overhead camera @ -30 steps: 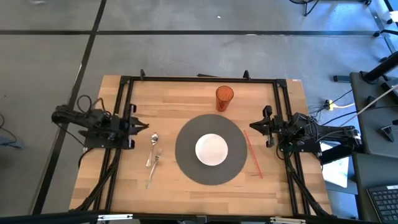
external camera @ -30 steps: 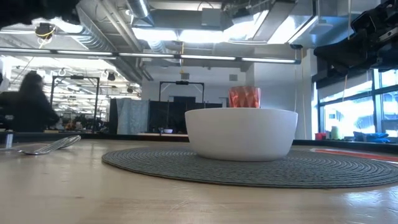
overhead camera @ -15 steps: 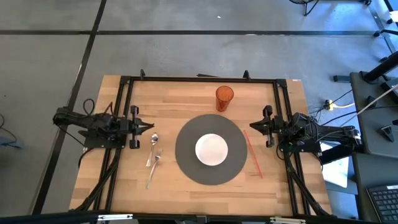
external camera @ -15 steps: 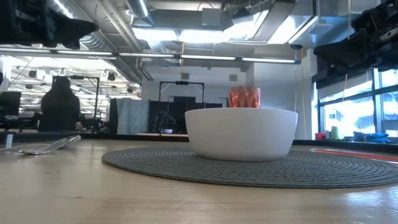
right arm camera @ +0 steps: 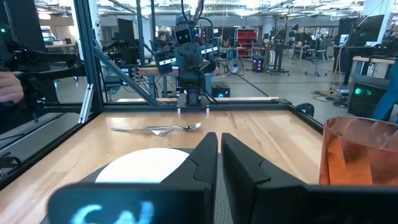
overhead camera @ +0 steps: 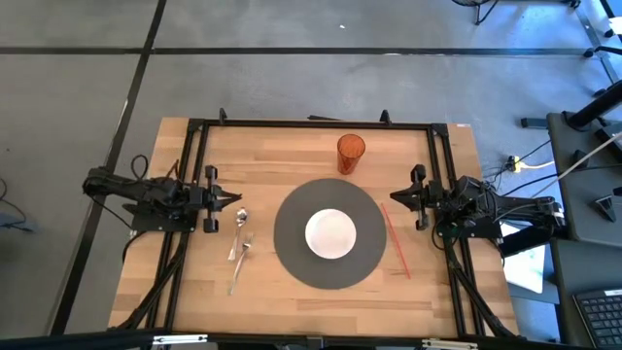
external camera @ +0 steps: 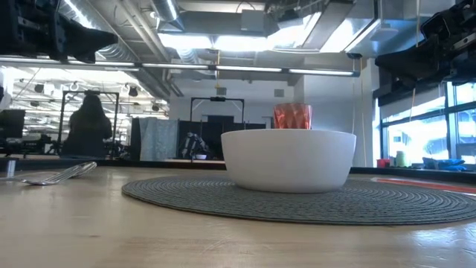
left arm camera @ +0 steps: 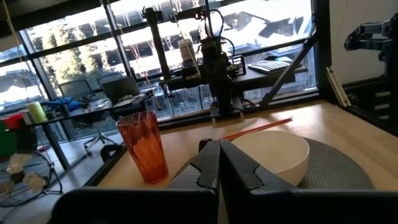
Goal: Pick & Place Utensil
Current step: Put the orange cup on the gray table mat to the top right of the white bowl
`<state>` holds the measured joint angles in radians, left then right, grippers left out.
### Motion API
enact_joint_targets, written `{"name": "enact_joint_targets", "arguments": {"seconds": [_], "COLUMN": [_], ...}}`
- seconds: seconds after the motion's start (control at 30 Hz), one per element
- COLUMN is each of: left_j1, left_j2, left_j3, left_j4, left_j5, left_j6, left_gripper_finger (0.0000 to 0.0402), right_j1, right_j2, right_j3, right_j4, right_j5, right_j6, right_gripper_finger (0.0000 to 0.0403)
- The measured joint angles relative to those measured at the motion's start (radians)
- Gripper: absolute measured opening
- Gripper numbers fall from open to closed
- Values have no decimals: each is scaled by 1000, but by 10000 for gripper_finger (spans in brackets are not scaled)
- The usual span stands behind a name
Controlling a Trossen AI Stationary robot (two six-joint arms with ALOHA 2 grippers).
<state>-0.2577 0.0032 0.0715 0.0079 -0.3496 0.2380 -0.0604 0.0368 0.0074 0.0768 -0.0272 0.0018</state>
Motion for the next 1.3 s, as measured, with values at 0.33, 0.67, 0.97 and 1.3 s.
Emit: {"name": "enact_joint_targets", "arguments": {"seconds": [0.33, 0.67, 0.97, 1.3], "left_j1": [0, 0, 0, 0], "left_j2": [0, 0, 0, 0], "left_j3": [0, 0, 0, 0], "left_j4": [-16, -5, -4, -4], "left_j5": [7, 3, -17, -77], "left_j6": [-60, -42, -43, -44], "left_gripper_finger": [5, 5, 1, 7], "right_j1": [0, 0, 0, 0], "right_j2": [0, 0, 1, 129], "right_j3": [0, 0, 0, 176], "right_j4": [0, 0, 197, 192], "right_j5": [0, 1, 1, 118], "right_j6": [17, 15, 67, 75], "right_gripper_finger": [23, 23, 23, 23]}}
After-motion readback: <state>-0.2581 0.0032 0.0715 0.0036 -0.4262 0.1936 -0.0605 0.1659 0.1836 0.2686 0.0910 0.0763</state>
